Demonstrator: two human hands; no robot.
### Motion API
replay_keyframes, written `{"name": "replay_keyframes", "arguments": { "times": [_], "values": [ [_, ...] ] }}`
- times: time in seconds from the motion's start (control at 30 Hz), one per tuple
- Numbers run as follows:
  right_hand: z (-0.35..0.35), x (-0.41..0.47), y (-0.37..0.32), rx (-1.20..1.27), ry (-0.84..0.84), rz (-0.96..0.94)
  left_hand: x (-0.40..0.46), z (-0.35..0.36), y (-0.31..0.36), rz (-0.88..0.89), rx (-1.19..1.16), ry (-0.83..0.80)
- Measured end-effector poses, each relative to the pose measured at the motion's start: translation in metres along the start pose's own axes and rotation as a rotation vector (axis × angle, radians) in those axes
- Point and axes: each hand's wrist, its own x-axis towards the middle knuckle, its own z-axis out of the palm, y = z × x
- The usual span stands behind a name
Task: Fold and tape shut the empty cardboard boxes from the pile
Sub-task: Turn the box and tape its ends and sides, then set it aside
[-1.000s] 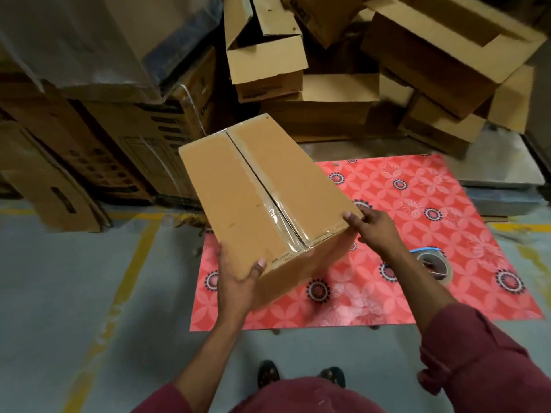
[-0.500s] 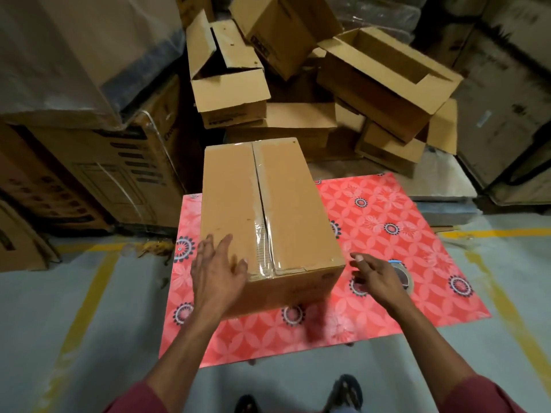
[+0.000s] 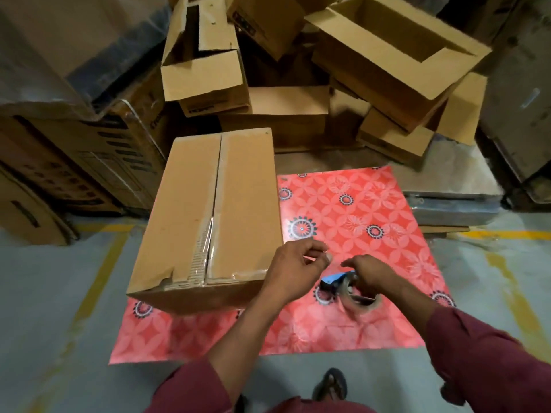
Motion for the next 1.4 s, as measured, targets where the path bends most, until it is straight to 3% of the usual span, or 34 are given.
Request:
{"name": "replay_keyframes", "arguments": {
  "times": [0.1, 0.33, 0.43, 0.57, 0.63, 0.77, 1.1, 1.4],
  "values": [
    [0.012, 0.022, 0.01, -0.082, -0.067, -0.047, 0.008, 0.022, -0.004, -0.068, -0.034, 0.009],
    [0.014, 0.013, 0.019, -0.084, -0.049, -0.182, -0.012, 0.048, -0.029, -0.246, -0.181, -0.024],
    [0.012, -0.006, 0.024, -0.007, 0.078, -0.245, -0.031, 0.056, -0.051, -0.48, -0.345, -0.107],
    [0.007, -0.047, 0.012, 0.167, 0.361, -0.37, -0.043, 0.065, -0.081, -0.866, -0.629, -0.029],
    [0.002, -0.071, -0.005, 0.282, 0.443, -0.402, -0.046, 0.067, -0.091, -0.964, -0.745, -0.056],
    [-0.008, -0.106, -0.041, 0.303, 0.393, -0.406, -0.056, 0.057, -0.098, -0.942, -0.949, -0.139],
    [-0.014, -0.146, -0.13, 0.184, 0.342, -0.407, -0.097, -0.026, -0.105, -0.856, -0.946, -0.168],
    [-0.034, -0.155, -0.221, 0.103, 0.303, -0.501, -0.128, -0.096, -0.122, -0.82, -1.015, -0.007]
  ]
}}
